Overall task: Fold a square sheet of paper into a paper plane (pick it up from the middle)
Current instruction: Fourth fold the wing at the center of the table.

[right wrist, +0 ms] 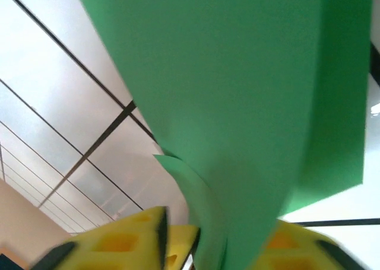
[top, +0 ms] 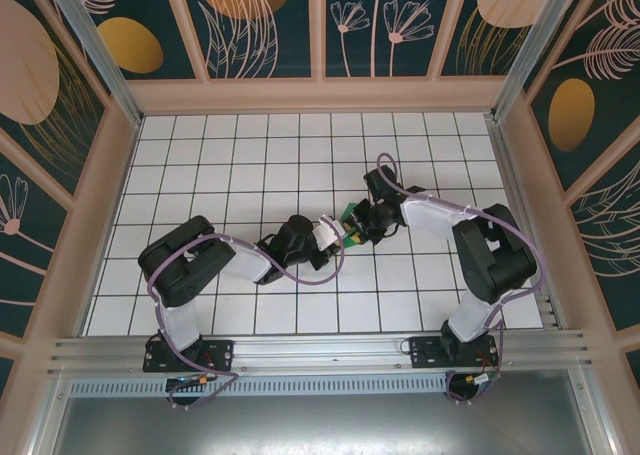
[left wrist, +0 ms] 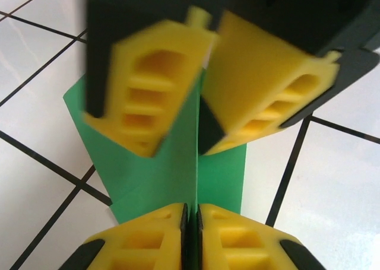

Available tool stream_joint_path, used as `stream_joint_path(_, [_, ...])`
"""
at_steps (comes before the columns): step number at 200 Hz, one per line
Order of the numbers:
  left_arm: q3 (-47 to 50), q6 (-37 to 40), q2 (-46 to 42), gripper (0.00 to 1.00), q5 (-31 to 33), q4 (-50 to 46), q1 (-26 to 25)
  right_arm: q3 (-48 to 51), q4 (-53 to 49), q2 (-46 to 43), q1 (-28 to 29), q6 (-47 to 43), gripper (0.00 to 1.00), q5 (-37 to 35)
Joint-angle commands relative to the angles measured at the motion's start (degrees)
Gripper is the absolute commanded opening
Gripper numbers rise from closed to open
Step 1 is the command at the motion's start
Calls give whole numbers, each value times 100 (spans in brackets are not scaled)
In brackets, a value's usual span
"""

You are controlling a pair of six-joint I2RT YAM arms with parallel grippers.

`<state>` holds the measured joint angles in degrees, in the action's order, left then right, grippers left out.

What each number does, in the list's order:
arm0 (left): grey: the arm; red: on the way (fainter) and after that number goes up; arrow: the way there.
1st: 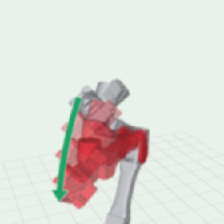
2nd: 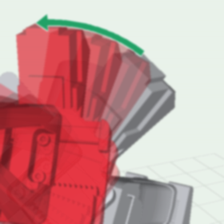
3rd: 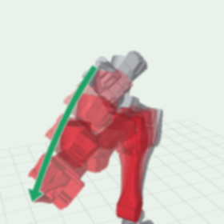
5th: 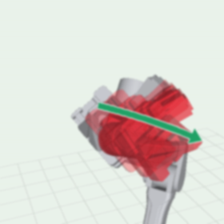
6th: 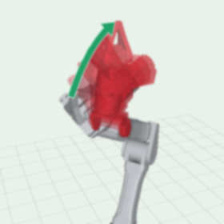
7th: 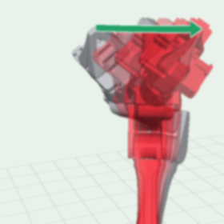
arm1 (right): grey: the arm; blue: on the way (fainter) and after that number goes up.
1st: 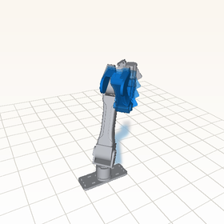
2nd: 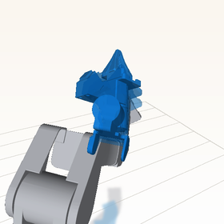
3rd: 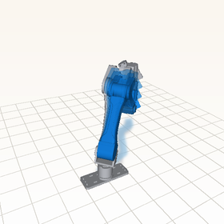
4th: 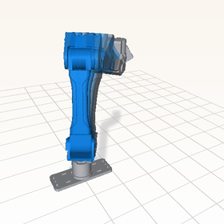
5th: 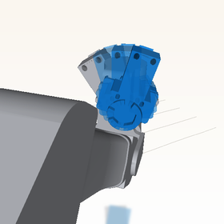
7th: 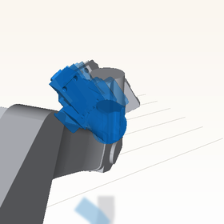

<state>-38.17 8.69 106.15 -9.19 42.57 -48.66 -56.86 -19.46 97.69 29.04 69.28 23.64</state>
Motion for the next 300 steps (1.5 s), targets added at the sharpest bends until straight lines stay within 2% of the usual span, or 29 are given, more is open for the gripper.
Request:
stream_joint_path(1, [-58,-340,-41,15,-161,-131,-27,-318,-329,27,-62,-537,48,-293])
stream_joint_path(14, [-104,-582,-50,14,-172,-266,-29,-316,-294,-33,-111,-776,54,-353])
stream_joint_path(31, [-196,-945,-51,12,-103,-510,-29,-215,-117,-186,-220,-1097,57,-389])
stream_joint_path(80, [-173,-1871,-192,11,-63,-701,-29,484,448,-1123,-551,-1725,62,-736])
stream_joint_path(124, [-228,-2767,-253,10,-196,-757,-20,1538,1310,-1775,-674,-1988,62,-500])
stream_joint_path(167, [-150,-3710,-411,9,-263,-668,-14,2220,2353,-1955,-671,-2008,54,13])
stream_joint_path(206, [84,-4541,-358,10,-329,-67,2,2173,2567,-1630,-595,-2086,43,231])
stream_joint_path(245, [190,-4645,-332,10,-316,95,3,1968,2494,-1371,-550,-2215,37,263])
stream_joint_path(300, [274,-4386,-346,11,-221,63,-2,1699,2504,-912,-423,-2306,33,426])
